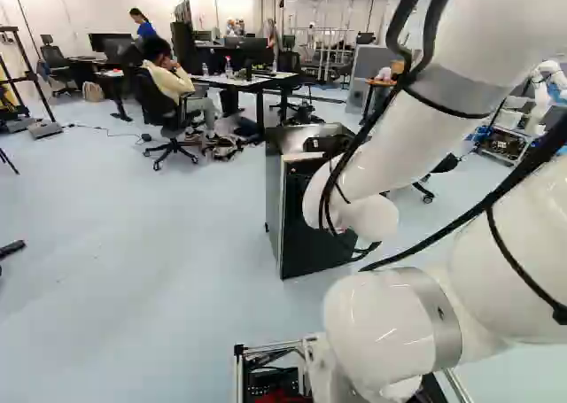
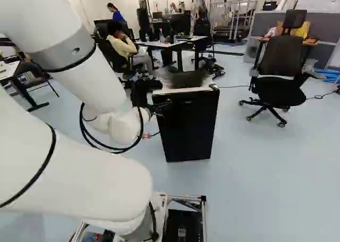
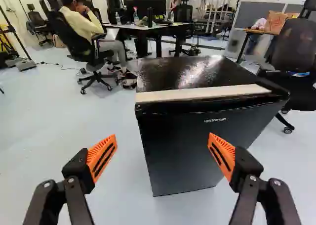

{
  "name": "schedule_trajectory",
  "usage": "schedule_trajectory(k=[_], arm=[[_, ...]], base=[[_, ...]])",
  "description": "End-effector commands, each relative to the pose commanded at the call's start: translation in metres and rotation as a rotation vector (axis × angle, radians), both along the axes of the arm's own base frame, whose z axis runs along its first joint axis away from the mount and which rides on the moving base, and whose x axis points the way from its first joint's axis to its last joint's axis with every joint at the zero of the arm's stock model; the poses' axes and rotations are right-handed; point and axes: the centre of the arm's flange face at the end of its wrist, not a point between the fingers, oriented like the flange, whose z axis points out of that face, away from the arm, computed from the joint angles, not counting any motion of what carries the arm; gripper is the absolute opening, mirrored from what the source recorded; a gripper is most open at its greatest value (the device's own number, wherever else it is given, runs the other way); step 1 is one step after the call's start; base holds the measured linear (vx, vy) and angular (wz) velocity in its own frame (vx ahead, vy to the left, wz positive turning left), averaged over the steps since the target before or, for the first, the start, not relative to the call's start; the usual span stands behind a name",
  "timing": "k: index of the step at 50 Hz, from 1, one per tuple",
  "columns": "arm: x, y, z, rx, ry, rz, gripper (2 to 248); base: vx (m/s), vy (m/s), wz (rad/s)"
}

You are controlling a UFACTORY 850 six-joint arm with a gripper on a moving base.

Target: Grab a drink from the fridge

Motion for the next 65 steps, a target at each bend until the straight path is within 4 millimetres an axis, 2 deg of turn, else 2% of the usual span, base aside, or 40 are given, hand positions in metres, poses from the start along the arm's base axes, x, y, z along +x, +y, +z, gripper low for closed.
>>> schedule_trajectory(k=[21,43,65], arm=[[0.006,0.000,0.001,0.000,0.003,0.000,247],[0.039,0.004,0.005,0.000,0.014,0.013,247],[0.065,0.024,0.006,0.012,0.020,0.043,247]], base=[[0.000,0.000,0.000],[0.000,0.000,0.000],[0.000,0.000,0.000]])
